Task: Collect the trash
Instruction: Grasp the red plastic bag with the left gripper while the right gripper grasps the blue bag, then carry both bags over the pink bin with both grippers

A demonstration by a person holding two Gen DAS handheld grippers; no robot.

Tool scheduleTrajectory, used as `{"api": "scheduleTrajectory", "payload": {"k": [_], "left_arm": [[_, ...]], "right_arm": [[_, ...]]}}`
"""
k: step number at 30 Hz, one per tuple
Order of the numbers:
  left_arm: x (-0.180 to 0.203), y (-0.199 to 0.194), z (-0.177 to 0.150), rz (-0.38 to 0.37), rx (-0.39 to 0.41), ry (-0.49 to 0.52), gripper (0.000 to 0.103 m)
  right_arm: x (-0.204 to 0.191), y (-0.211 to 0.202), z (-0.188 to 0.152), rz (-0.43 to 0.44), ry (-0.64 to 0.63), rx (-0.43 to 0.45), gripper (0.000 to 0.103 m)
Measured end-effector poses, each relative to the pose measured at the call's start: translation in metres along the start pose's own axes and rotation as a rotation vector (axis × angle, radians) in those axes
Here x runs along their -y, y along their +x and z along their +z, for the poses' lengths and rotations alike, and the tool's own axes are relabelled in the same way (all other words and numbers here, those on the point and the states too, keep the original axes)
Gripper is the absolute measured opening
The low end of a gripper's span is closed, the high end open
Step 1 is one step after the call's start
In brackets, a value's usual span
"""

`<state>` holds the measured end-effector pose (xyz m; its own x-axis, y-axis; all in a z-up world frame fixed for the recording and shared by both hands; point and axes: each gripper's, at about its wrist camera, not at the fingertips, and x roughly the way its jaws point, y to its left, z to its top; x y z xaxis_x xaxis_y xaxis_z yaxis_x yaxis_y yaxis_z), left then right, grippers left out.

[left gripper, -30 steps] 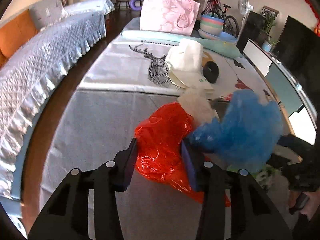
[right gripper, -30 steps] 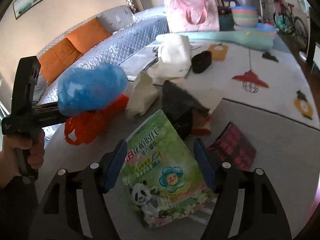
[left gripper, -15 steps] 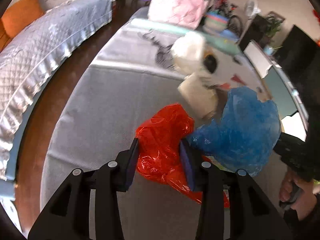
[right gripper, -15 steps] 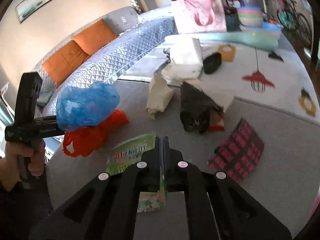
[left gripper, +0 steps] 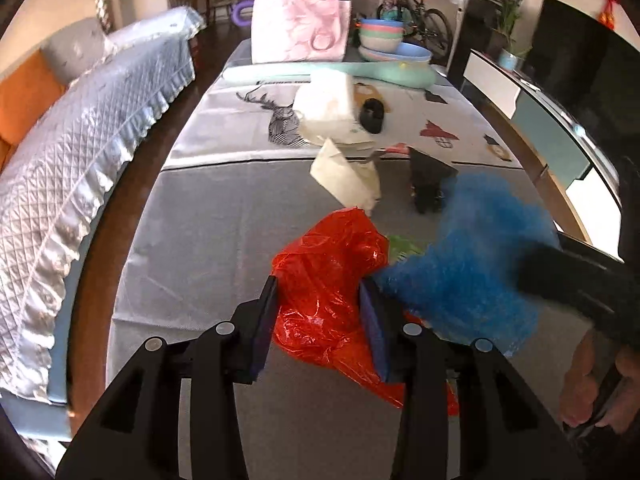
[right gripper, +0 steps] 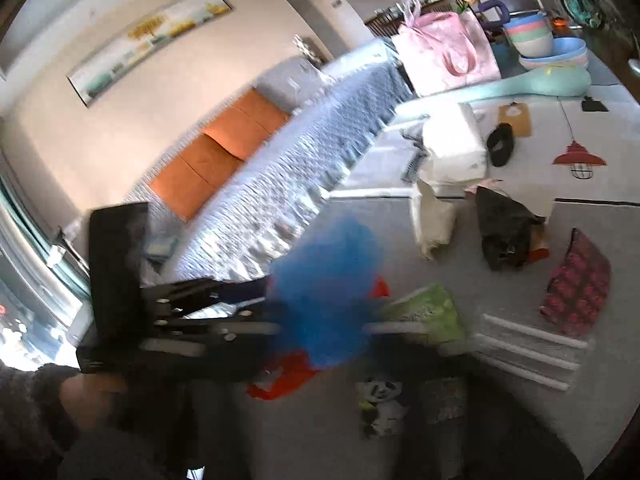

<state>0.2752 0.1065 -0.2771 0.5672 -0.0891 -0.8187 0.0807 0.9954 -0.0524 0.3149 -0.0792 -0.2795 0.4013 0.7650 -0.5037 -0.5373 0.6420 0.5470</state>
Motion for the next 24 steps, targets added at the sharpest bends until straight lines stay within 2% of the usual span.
{"api": "scheduleTrajectory", "payload": {"k": [5, 7, 16, 20, 24], "left_arm": [[-0.005, -0.013, -0.004, 0.028, 0.006, -0.048, 0.041], [-0.006, -0.021, -0.005, 0.017, 0.016, -0.073, 0.041], [0.011, -0.078, -0.008, 0.01, 0.103, -0.114, 0.04], [0.025, -0.107, -0.01, -0.071, 0.124, -0.164, 0.04], [0.049, -0.136, -0.016, -0.099, 0.155, -0.142, 0.04]], "right_arm": [[-0.006, -0.038, 0.008, -0.099, -0.029, 0.069, 0.001], [-0.013, -0.057, 0.01, -0.149, -0.054, 0.1, 0.001], [-0.039, -0.115, -0.009, -0.259, -0.049, 0.147, 0.001], [-0.055, -0.146, -0.02, -0.295, -0.019, 0.177, 0.001], [-0.075, -0.178, -0.024, -0.341, -0.047, 0.212, 0.001]]}}
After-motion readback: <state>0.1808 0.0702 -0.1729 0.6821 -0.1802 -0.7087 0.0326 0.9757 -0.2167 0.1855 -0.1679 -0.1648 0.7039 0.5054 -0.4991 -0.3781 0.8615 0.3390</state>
